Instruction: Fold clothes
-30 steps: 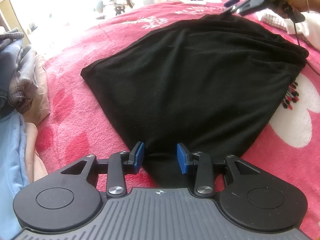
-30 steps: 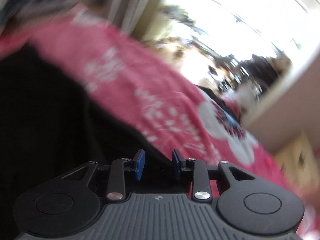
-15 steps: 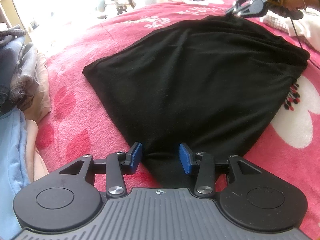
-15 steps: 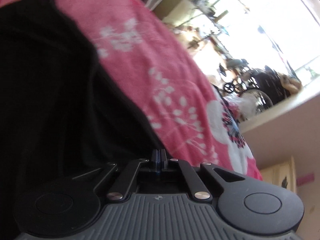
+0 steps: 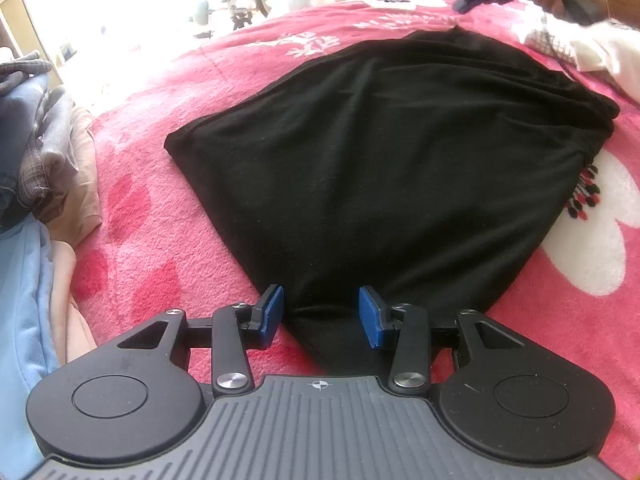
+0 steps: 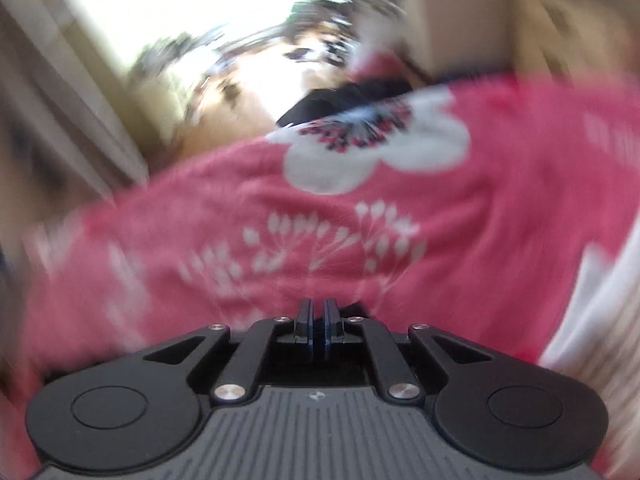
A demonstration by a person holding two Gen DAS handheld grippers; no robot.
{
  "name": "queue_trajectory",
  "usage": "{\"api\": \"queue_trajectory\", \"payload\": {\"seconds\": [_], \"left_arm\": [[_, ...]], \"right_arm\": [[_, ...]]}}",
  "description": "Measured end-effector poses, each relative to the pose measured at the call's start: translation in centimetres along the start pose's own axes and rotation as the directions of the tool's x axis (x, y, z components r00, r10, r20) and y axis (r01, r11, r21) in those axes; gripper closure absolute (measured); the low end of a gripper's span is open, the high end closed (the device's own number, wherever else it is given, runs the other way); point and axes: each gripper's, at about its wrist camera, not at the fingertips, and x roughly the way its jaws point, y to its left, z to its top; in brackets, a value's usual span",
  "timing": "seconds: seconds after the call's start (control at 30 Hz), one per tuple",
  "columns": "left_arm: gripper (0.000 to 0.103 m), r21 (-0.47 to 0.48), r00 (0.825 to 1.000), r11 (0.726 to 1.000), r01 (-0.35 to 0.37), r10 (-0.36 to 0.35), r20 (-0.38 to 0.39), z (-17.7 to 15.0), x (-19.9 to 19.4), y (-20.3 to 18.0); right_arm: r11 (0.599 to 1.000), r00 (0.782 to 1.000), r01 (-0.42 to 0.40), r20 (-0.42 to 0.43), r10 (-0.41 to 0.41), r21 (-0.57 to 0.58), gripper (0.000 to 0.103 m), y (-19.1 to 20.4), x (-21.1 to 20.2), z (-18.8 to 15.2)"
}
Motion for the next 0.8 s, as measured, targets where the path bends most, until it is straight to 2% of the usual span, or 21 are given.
{"api": "queue_trajectory", "payload": {"seconds": [0.07,0.13,0.23,0.47,0.63,0.7,0.8], "left_arm": [[0.061,0.002,1.0,1.0,-0.001,0.001,-0.001,0.0,0.0,0.0],[0.061,0.001,1.0,1.0,-0.003,0.003,-0.002,0.1,0.1,-0.1],[0.061,0.0,1.0,1.0,-0.005,0.005,-0.003,0.1,0.1,-0.1],[0.061,-0.001,1.0,1.0,-0.003,0.003,0.001,0.0,0.1,0.0],[0.061,-0.001,1.0,1.0,-0.001,0.001,0.004,0.0,0.1,0.1],[0.061,0.0,1.0,1.0,0.002,-0.002,0.006,-0.1,0.1,0.1],[0.06,0.001,1.0,1.0,0.003,-0.003,0.008,-0.1,0.0,0.1]], "right_arm": [[0.984,0.997,-0.057,-0.044,0.066,0.17,0.095,-1.0,0.1,0.4],[0.964,0.991,-0.042,-0.109,0.072,0.262,0.088,-1.0,0.8,0.3],[0.931,0.98,0.004,-0.186,0.068,0.364,0.084,-1.0,2.0,0.1],[0.875,0.969,0.107,-0.248,0.015,0.472,0.083,-1.5,4.2,-0.7],[0.849,0.969,0.12,-0.248,0.014,0.515,0.084,-2.0,5.0,-1.0],[0.847,0.972,0.12,-0.236,0.007,0.518,0.088,-2.1,5.0,-1.1],[0.852,0.977,0.119,-0.214,-0.007,0.511,0.102,-2.1,4.9,-1.1]]}}
